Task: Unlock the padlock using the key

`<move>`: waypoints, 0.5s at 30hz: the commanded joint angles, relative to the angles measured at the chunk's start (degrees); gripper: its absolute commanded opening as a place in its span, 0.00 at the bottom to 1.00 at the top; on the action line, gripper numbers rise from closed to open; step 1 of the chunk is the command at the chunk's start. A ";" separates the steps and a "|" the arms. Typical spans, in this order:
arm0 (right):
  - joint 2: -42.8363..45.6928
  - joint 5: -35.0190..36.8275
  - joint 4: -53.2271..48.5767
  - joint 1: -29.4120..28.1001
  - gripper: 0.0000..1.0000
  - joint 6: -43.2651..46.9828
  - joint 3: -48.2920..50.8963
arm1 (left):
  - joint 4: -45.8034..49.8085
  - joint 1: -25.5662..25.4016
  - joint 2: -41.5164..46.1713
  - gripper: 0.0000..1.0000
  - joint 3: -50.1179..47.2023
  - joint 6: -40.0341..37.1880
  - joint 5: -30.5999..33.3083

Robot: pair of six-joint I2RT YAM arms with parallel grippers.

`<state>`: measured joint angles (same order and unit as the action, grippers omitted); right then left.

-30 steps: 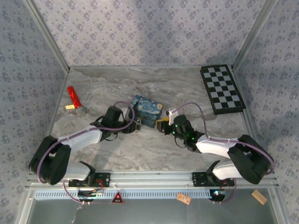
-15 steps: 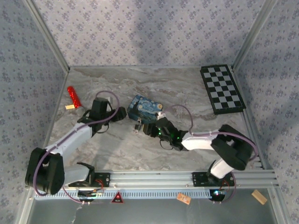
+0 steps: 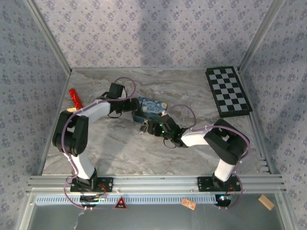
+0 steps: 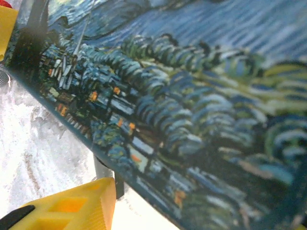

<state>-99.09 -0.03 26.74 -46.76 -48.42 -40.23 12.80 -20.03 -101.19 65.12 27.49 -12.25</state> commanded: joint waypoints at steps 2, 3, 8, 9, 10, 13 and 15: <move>-2.12 -6.19 1.01 4.71 0.54 3.69 0.06 | 2.38 -1.64 -1.37 0.81 1.54 -1.16 -0.12; -2.38 -7.78 1.57 5.85 0.56 4.15 0.07 | 2.58 -2.04 -1.38 0.80 1.22 -0.95 0.51; -2.55 -12.74 2.13 11.15 0.58 8.50 -0.02 | 2.42 -5.58 1.67 0.76 -2.91 2.40 5.22; -2.16 -12.80 1.36 11.84 0.58 9.16 -0.02 | 2.30 -6.24 2.50 0.76 -3.94 3.45 6.14; -1.55 -12.88 0.72 12.74 0.58 10.00 0.15 | 1.64 -6.94 3.67 0.76 -5.40 4.99 7.16; 0.77 -12.63 -0.07 14.62 0.58 11.91 1.88 | -0.79 -9.07 7.10 0.76 -9.49 8.44 9.26; 2.40 -12.78 0.17 15.09 0.58 12.01 3.39 | -2.07 -10.46 8.55 0.76 -10.96 9.44 9.74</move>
<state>-99.31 -12.32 28.27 -32.51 -39.35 -38.76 9.06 -28.60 -94.39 56.93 34.09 -4.58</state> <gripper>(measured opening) 0.579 0.761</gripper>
